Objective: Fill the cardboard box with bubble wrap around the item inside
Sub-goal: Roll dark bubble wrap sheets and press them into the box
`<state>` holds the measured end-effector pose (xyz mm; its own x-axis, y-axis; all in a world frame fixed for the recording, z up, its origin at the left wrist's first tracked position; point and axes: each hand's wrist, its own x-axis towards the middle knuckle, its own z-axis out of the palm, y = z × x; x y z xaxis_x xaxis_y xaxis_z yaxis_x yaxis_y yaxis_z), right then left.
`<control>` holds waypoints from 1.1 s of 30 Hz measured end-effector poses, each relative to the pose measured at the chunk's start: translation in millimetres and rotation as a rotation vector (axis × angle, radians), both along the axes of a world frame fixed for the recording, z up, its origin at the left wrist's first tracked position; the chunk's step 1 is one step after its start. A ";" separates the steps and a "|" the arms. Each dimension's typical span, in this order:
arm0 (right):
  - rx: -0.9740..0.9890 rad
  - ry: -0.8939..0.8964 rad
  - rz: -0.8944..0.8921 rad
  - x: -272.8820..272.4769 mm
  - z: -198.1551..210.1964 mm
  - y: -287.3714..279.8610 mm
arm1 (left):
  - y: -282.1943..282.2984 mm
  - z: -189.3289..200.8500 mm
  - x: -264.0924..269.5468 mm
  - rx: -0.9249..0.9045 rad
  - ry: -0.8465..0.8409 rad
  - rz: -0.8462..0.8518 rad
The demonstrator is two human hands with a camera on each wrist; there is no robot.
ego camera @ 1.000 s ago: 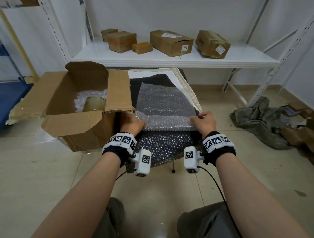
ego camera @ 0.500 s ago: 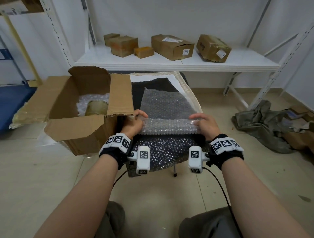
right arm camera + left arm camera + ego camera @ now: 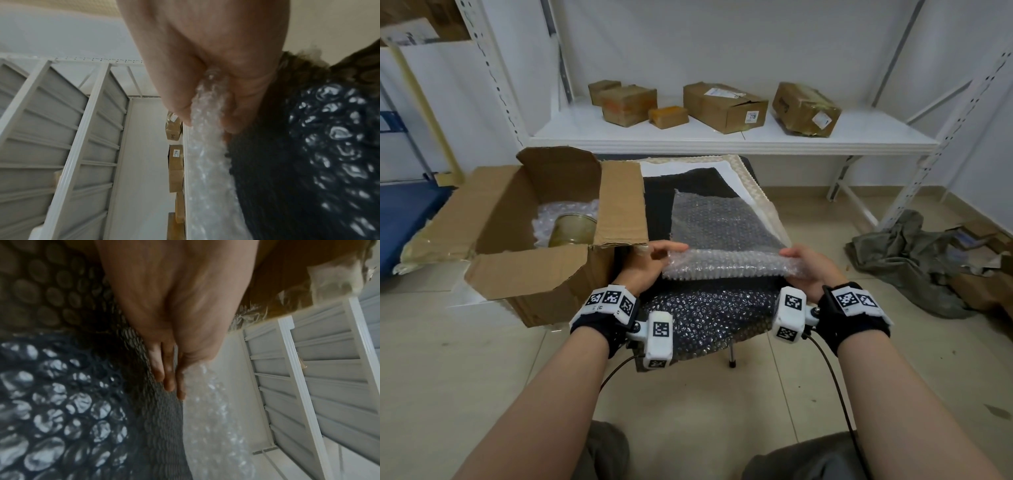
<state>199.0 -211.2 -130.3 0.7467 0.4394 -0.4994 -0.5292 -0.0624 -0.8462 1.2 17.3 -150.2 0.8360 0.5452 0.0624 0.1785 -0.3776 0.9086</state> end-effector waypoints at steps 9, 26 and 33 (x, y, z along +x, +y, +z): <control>0.178 -0.018 0.020 -8.0 9.1 -0.3 | -8.2 0.8 16.6 -0.337 -0.004 0.248; -0.170 -0.265 -0.059 -5.3 -11.3 24.5 | -16.8 10.5 10.5 -0.587 0.038 0.339; -0.219 -0.338 -0.119 -2.6 -13.5 29.4 | -23.8 20.0 11.4 -0.368 0.012 0.284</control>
<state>196.4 -181.8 -143.9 0.9235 0.2510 -0.2900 -0.2386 -0.2157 -0.9468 12.6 -6.5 -130.2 0.6501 0.7364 -0.1872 0.2398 0.0350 0.9702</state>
